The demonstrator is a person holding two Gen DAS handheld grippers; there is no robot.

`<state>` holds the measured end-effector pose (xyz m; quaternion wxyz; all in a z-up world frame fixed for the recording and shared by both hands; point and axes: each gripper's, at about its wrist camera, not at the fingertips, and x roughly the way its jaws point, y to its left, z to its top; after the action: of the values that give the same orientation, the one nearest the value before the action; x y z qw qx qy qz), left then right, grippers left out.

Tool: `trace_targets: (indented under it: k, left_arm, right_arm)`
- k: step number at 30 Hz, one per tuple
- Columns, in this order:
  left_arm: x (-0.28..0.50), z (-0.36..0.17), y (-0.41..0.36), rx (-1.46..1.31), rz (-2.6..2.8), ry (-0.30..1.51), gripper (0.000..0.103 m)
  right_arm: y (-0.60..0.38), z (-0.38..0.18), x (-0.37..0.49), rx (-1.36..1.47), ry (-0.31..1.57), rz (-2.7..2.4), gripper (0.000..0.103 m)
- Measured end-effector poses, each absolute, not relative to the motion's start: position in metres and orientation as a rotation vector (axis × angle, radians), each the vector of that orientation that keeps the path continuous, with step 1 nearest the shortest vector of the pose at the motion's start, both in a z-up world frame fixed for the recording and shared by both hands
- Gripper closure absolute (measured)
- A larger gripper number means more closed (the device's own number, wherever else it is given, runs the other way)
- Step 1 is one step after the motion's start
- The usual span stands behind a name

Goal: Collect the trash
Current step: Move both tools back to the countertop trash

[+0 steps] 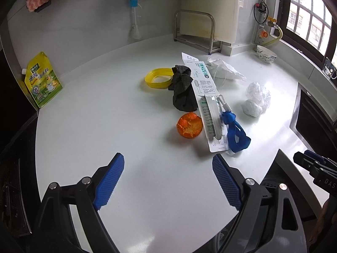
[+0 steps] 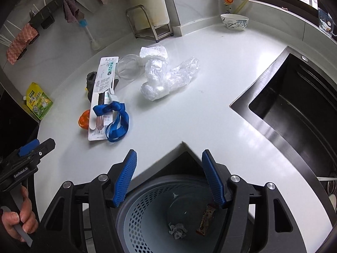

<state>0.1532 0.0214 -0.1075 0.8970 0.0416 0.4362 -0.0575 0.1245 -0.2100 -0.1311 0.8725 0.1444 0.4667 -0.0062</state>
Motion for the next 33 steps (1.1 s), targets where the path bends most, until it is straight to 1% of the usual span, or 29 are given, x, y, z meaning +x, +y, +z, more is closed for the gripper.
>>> trace_targets:
  k: [9,11,16,28,33]
  left_arm:
    - [0.199,-0.123,0.033,0.07,-0.17,0.934,0.019]
    - [0.207,-0.127,0.035,0.056,-0.184,0.943,0.019]
    - [0.226,-0.131,0.036,0.05,-0.212,0.943,0.019]
    - [0.243,-0.135,0.041,0.055,-0.251,0.94,0.019]
    - [0.246,-0.14,0.042,0.041,-0.269,0.96,0.019]
  right_arm:
    - [-0.204,-0.14,0.185,0.296,0.969,-0.066,0.039]
    - [-0.204,-0.142,0.198,0.316,0.962,-0.075,0.036]
    - [-0.205,-0.149,0.228,0.387,0.958,-0.118,0.036]
    - [-0.198,-0.161,0.273,0.365,0.972,-0.279,0.034]
    - [-0.194,-0.166,0.282,0.3,0.979,-0.317,0.034]
